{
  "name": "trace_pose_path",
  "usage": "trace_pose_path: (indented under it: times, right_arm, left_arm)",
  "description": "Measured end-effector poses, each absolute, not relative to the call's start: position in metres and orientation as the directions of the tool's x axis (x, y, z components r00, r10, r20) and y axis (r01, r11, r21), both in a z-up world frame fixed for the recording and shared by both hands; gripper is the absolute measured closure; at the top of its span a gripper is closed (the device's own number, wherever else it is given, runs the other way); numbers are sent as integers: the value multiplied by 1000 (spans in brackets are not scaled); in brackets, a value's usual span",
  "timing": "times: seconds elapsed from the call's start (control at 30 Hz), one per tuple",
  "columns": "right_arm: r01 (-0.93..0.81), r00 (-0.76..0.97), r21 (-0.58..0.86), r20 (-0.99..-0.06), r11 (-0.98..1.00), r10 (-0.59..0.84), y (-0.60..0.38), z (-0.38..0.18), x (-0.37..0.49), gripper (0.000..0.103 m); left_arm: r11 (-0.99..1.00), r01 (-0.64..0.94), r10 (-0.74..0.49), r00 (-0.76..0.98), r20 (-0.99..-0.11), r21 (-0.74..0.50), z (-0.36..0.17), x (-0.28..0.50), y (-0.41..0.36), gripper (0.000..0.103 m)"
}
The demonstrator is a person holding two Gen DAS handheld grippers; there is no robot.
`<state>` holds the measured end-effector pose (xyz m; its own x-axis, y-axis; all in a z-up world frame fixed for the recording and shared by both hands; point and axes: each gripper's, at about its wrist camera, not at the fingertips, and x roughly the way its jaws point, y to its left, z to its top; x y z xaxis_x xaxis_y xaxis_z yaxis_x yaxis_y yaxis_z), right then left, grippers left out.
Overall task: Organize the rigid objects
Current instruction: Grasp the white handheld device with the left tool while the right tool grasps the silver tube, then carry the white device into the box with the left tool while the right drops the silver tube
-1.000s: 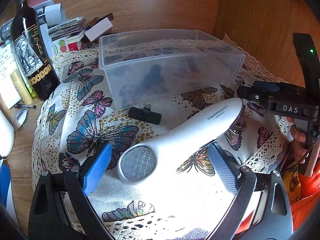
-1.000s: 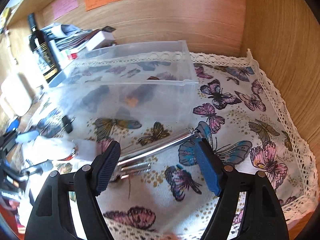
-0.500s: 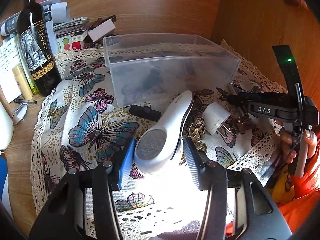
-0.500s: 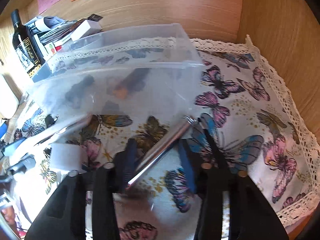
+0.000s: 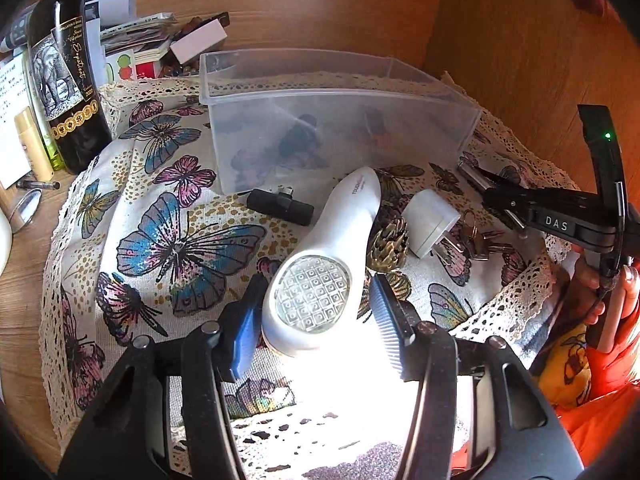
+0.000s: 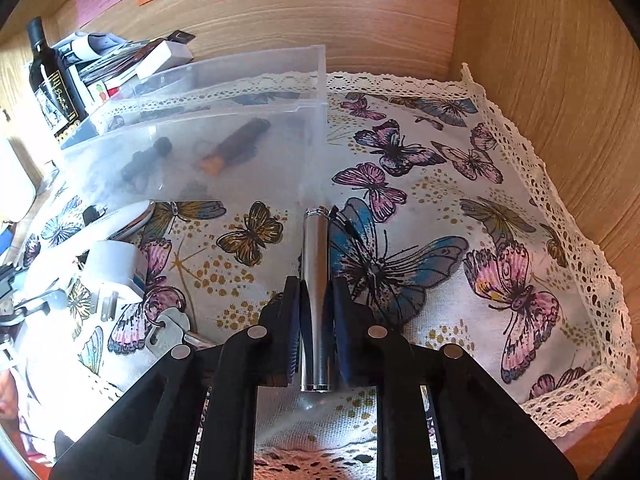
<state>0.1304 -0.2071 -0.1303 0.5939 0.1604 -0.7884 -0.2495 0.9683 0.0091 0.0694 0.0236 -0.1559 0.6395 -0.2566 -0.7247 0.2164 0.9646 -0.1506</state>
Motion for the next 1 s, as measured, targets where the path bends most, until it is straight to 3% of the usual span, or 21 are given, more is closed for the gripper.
trace_pose_path:
  times: [0.37, 1.0]
  right_arm:
    - [-280, 616, -6, -768, 960, 175, -193, -133, 135, 89]
    - [-277, 761, 26, -604, 960, 236, -211, -68, 103, 89]
  left_arm:
    - [965, 216, -259, 671, -695, -151, -154, 63, 17, 62]
    - [980, 163, -199, 793, -576, -115, -84, 49, 24, 64]
